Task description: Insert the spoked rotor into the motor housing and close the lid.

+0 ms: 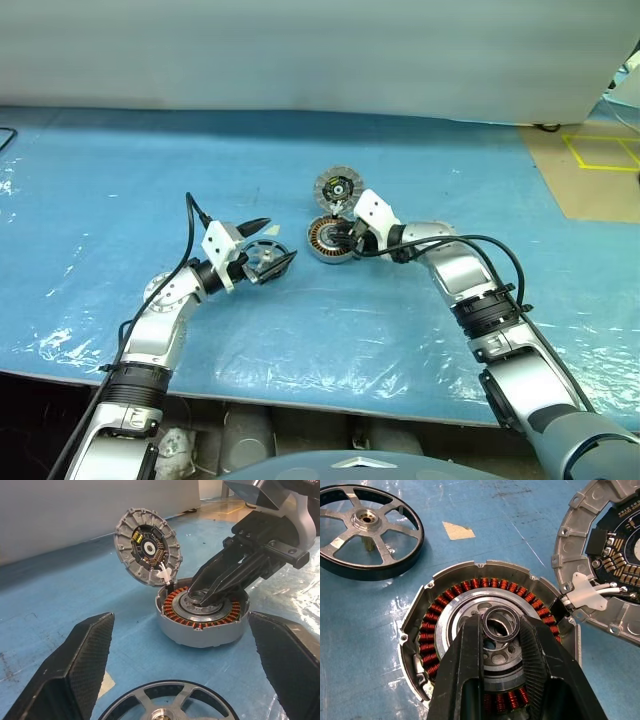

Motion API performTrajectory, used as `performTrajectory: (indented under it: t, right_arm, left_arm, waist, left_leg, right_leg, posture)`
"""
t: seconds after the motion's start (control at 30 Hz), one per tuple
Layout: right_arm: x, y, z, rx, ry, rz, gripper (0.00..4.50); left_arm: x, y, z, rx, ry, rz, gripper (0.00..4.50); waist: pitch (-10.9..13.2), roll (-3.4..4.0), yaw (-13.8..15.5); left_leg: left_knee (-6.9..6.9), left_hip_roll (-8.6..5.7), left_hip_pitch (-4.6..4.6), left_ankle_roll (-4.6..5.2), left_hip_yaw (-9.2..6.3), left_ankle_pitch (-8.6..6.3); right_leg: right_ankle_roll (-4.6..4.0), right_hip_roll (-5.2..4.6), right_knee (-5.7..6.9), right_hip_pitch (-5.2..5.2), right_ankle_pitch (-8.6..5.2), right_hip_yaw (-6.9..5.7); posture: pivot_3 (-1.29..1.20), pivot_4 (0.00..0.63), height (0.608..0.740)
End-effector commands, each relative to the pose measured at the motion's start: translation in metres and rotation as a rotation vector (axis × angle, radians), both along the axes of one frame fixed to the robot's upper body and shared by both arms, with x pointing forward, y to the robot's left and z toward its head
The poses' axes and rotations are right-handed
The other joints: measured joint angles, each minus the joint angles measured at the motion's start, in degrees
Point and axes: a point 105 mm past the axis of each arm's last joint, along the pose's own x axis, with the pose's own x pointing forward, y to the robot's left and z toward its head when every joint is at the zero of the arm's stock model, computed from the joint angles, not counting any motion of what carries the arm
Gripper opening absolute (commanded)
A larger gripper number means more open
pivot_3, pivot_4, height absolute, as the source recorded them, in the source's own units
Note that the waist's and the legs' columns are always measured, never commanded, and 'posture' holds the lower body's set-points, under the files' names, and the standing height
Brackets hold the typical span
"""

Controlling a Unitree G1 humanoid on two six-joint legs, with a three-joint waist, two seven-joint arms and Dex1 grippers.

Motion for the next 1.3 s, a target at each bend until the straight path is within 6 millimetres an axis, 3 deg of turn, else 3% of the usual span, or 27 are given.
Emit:
performTrajectory:
  t: [0.03, 0.47, 0.7, 0.8, 0.9, 1.1, 1.3]
  right_arm:
    - [-0.005, 0.002, -0.001, -0.019, -0.007, 0.029, 0.63]
    - [-0.009, 0.008, -0.005, -0.024, 0.003, 0.048, 0.63]
    - [-0.005, 0.011, 0.008, 0.050, -0.012, 0.043, 2.97]
    - [-0.003, 0.015, 0.020, 0.135, 0.002, 0.035, 2.97]
    - [-0.005, 0.019, 0.021, 0.162, 0.014, 0.038, 2.32]
    - [-0.008, 0.022, 0.014, 0.165, 0.027, 0.030, 0.14]
    - [-0.001, 0.020, 0.009, 0.152, 0.013, -0.016, 0.04]
  left_arm:
    - [-0.001, 0.001, 0.009, -0.001, -0.036, -0.004, 4.50]
    - [-0.001, -0.001, 0.008, 0.003, -0.029, -0.008, 4.50]
    - [0.000, 0.000, 0.008, 0.006, -0.029, -0.004, 4.50]
    - [0.000, -0.001, 0.007, 0.007, -0.027, -0.006, 4.50]
    - [0.000, -0.003, 0.006, 0.006, -0.023, -0.011, 4.50]
    - [0.000, -0.004, 0.005, 0.005, -0.019, -0.013, 4.50]
    - [0.000, -0.005, 0.005, 0.004, -0.019, -0.014, 4.50]
  waist:
    - [0.00, 0.00, 0.00]
    - [0.00, 0.00, -0.02]
    - [0.00, 0.00, -0.06]
    - [0.00, 0.00, -0.05]
    - [0.00, 0.00, -0.02]
    - [0.00, 0.00, -0.02]
    - [0.00, 0.00, -0.03]
  left_leg:
    - [0.00, 0.00, 0.00, 0.00, 0.00, 0.00]
    - [0.00, 0.00, 0.01, 0.00, 0.00, 0.00]
    - [0.00, 0.01, 0.02, 0.00, 0.00, 0.00]
    - [0.00, 0.01, 0.02, 0.00, 0.00, 0.00]
    - [0.00, 0.00, 0.01, 0.00, 0.00, 0.00]
    - [0.00, 0.01, 0.00, 0.00, 0.00, 0.00]
    - [0.00, 0.01, 0.00, 0.00, 0.00, 0.00]
  right_leg:
    - [0.00, 0.00, 0.00, 0.00, 0.00, 0.00]
    - [0.00, 0.00, 0.01, 0.00, 0.00, 0.00]
    - [-0.01, 0.01, 0.01, 0.01, 0.00, 0.00]
    - [-0.03, 0.00, 0.01, 0.01, -0.02, 0.01]
    - [-0.03, 0.00, 0.01, 0.01, -0.02, 0.00]
    - [-0.03, 0.00, 0.01, 0.00, -0.02, 0.00]
    - [-0.03, 0.00, 0.01, 0.00, -0.02, 0.00]
  posture:
    - [0.00, 0.150, 0.740]
    - [0.00, 0.150, 0.740]
    - [0.00, 0.150, 0.740]
    - [0.00, 0.150, 0.740]
    - [0.00, 0.150, 0.740]
    - [0.00, 0.150, 0.740]
    - [0.00, 0.150, 0.740]
